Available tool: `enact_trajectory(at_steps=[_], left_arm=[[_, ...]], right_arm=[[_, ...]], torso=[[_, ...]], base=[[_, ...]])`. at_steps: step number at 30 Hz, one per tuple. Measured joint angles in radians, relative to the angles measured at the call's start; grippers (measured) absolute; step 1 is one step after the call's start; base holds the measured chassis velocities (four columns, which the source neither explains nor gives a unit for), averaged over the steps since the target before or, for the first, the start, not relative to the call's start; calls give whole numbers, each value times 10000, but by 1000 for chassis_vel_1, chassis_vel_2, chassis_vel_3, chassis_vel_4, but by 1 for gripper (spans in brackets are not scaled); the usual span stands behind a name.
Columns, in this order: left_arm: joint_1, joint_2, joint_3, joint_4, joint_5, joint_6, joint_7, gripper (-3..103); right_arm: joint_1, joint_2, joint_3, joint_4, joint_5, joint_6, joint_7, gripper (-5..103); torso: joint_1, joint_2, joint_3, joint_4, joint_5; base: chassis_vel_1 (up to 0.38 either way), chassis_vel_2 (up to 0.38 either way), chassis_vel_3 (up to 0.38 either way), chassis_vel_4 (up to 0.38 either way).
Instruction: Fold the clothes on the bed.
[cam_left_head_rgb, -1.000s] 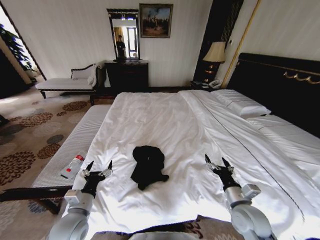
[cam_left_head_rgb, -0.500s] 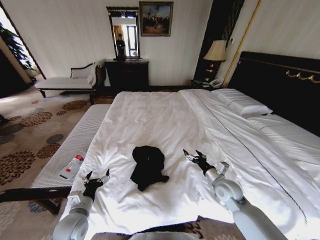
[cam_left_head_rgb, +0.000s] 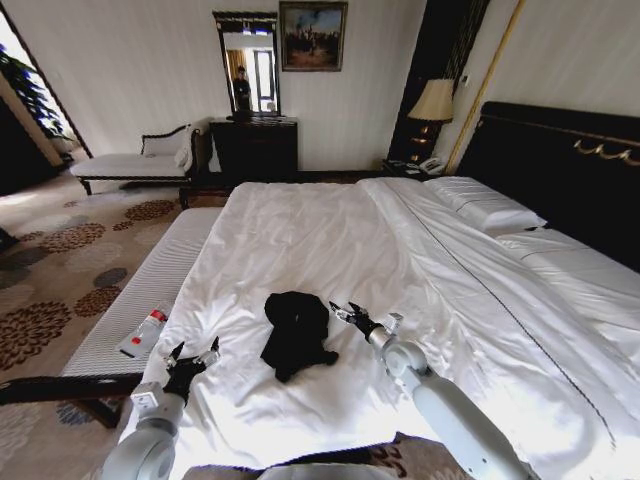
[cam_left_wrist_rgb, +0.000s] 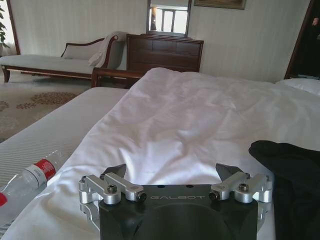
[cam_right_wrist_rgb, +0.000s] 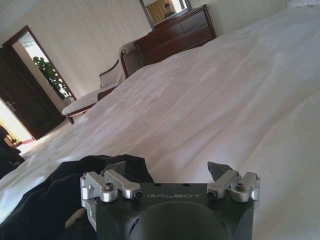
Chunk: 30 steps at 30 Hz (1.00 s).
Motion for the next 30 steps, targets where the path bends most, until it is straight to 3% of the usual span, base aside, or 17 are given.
enact_trajectory(at_steps=[12,14,17,19,25,30], left_arm=[[-187,-298,91,81,180,1,1,100],[-228,-274,137,101,186,12,0,100],[-234,-198,103,101,171,16,-4,100],[-248,-107,-8,-20,-373,92,-146,100],[-413,-5,-140,-227,-1182,228,-362,100],[-511,90,-150,-214,-1078,263,-389,100]], right_arm=[[272,717,-495,-430,-56,-142,-78,85],[415,752,-601,-710,-60,-141,-96,77],[465,794,-660,-881,-73,-123,-127,73],[505,903,-708,-1168,-149,-18,-256,65],[601,1194,-644,-1646,-188,103,-406,63],[651,1290,-757,-1686,-199,156,-447,44]], torso=[[-1,1,-1,4,0],[-1,1,0,2,-3],[-1,1,-1,2,-1],[-1,1,-1,2,-2],[-1,2,-1,3,0],[-1,1,0,2,0]], base=[[0,0,0,0],[0,0,0,0],[0,0,0,0],[0,0,0,0],[0,0,0,0],[0,0,0,0]])
